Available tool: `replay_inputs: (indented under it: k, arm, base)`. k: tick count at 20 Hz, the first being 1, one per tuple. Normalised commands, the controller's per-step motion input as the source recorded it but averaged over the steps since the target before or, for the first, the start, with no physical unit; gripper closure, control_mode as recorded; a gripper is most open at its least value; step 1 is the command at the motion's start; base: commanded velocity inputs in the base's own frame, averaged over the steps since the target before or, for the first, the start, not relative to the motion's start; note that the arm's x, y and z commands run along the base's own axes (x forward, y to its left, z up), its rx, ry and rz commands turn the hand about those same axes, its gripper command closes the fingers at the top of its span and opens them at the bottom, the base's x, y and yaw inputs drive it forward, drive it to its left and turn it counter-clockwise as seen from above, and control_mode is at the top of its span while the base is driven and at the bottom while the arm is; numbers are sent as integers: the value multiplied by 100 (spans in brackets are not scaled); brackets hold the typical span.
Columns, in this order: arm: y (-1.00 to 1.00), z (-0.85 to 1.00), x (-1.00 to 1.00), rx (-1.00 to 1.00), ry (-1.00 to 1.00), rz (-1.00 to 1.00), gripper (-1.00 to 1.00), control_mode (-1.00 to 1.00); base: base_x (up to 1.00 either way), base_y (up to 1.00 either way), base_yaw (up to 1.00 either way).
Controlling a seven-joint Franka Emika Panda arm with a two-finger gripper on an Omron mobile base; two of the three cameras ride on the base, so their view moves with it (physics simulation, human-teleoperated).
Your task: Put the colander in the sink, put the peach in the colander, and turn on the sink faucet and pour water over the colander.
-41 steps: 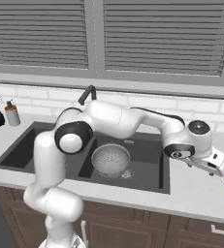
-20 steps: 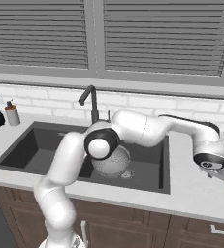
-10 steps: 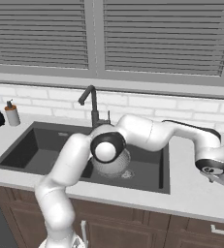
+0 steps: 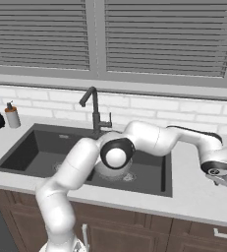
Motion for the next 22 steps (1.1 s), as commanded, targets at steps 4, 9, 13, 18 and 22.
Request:
replay_inputs:
  k: [4, 9, 13, 18, 22]
  arm:
    - [-53, -12, 10, 0, 2, 0, -100, -100]
    - [-37, -16, 13, 0, 0, 2, -100, -100]
    - [-1, -16, 26, 0, 0, 4, 100, -100]
    - [2, -40, 21, 0, -7, 9, 100, -100]
    - [0, -62, 0, 0, -12, 12, 100, -100]
  base:
    - [0, 0, 0]
    - [0, 0, 0]
    - [0, 0, 0]
    - [0, 0, 0]
    - [0, 0, 0]
